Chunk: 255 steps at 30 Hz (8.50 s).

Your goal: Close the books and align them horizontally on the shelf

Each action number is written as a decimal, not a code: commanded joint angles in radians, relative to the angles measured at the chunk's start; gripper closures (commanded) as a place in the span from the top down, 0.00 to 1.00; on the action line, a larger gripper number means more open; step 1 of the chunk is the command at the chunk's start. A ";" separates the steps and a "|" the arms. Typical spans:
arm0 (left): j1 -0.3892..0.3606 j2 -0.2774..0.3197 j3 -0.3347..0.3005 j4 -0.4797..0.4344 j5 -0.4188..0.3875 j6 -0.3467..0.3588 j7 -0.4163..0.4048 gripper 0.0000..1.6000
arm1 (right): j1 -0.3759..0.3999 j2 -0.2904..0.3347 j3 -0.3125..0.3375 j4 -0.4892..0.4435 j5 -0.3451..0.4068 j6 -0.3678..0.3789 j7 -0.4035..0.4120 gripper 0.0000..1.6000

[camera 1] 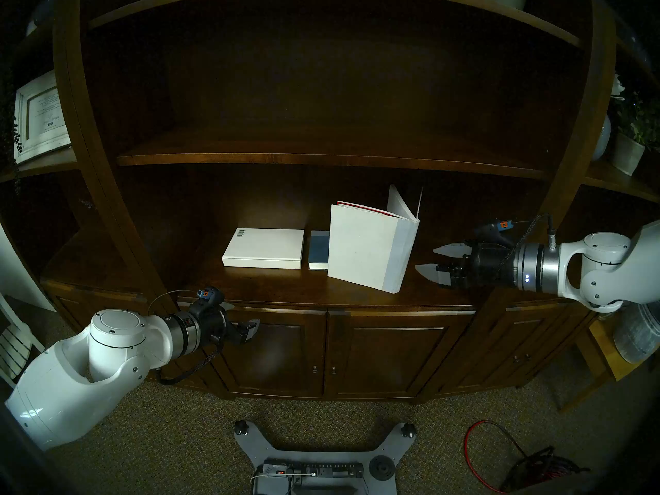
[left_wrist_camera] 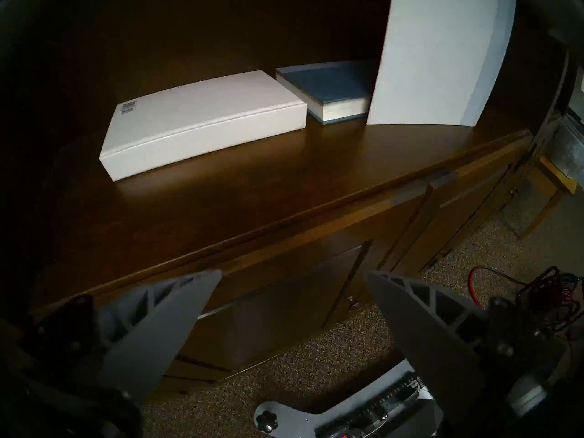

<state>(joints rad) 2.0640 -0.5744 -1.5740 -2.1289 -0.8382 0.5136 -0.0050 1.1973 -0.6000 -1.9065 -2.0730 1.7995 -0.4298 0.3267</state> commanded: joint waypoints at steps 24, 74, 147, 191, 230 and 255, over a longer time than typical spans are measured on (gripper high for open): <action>-0.015 -0.001 -0.014 -0.015 -0.001 -0.009 0.001 1.00 | -0.366 -0.069 0.458 0.012 0.100 0.004 -0.306 1.00; -0.014 -0.001 -0.015 -0.016 -0.001 -0.010 0.001 1.00 | -0.369 -0.173 0.507 -0.023 0.107 -0.053 -0.723 0.96; -0.016 0.000 -0.013 -0.014 0.000 -0.008 0.000 1.00 | -0.424 -0.309 0.712 0.089 0.270 0.146 -0.143 0.42; -0.015 -0.001 -0.015 -0.015 -0.001 -0.009 0.001 1.00 | -0.669 -0.570 0.873 0.193 0.399 0.064 -0.271 0.28; -0.015 -0.001 -0.015 -0.016 -0.001 -0.010 0.001 1.00 | -0.751 -0.715 0.936 0.336 0.513 0.061 -0.536 0.00; -0.015 -0.001 -0.015 -0.016 -0.001 -0.009 0.001 1.00 | -0.729 -0.735 0.915 0.313 0.522 0.019 -0.662 0.00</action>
<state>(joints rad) 2.0642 -0.5738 -1.5740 -2.1288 -0.8382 0.5139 -0.0050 0.4347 -1.3361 -1.0017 -1.7696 2.3294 -0.3879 -0.3121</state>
